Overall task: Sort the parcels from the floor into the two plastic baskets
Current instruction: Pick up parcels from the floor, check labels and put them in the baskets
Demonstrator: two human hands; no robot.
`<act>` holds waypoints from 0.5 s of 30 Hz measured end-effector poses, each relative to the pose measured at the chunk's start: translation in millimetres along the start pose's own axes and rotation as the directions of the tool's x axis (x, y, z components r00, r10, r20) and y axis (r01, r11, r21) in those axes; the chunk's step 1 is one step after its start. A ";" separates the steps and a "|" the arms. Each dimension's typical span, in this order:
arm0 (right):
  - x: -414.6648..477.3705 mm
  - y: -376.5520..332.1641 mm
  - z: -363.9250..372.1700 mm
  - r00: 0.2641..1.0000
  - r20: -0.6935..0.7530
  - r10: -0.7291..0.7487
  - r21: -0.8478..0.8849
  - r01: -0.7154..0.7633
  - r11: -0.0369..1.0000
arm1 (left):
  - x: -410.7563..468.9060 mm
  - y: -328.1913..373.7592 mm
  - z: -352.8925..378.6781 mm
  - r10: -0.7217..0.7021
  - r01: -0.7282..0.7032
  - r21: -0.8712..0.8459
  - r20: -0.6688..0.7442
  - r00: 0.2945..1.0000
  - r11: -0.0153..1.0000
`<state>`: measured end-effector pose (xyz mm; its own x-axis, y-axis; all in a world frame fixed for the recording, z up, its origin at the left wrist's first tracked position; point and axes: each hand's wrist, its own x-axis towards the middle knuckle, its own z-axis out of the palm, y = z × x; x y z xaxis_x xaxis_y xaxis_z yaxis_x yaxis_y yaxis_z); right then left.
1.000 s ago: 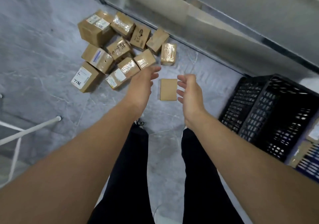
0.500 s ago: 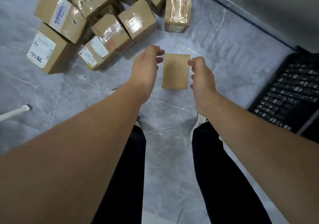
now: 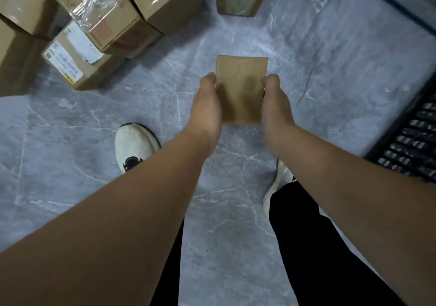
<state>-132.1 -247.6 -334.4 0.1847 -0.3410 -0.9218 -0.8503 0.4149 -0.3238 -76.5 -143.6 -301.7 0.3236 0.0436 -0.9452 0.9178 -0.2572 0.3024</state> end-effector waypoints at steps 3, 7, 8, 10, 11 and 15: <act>-7.6 4.4 1.6 1.000 -0.005 -0.023 0.069 0.023 0.997 | -1.6 1.8 -4.0 -0.013 0.013 -0.017 0.015 1.000 1.000; -20.5 3.2 -6.8 0.999 -0.044 -0.014 0.182 0.022 0.983 | -16.1 9.5 -9.7 -0.026 0.026 0.000 0.055 0.998 1.000; -22.9 2.2 -10.0 0.999 -0.045 -0.004 0.199 0.013 0.980 | -20.2 11.8 -11.3 -0.025 0.024 0.010 0.059 0.998 1.000; -29.4 -1.4 -15.7 0.998 -0.055 0.017 0.217 -0.005 0.976 | -27.0 16.4 -14.3 -0.022 0.020 0.028 0.079 0.997 0.999; -34.4 -3.6 -18.5 0.998 -0.056 0.025 0.232 -0.011 0.973 | -30.4 18.8 -15.9 -0.019 0.017 0.030 0.090 0.996 0.999; -57.6 -12.0 -26.5 0.997 -0.058 0.043 0.303 -0.023 0.953 | -45.3 27.1 -25.2 0.009 -0.013 0.040 0.101 0.995 0.999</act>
<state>-145.6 -255.3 -271.7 0.1191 -0.3715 -0.9208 -0.6653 0.6585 -0.3517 -60.4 -128.3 -247.6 0.3071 -0.0561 -0.9500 0.9034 -0.2966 0.3096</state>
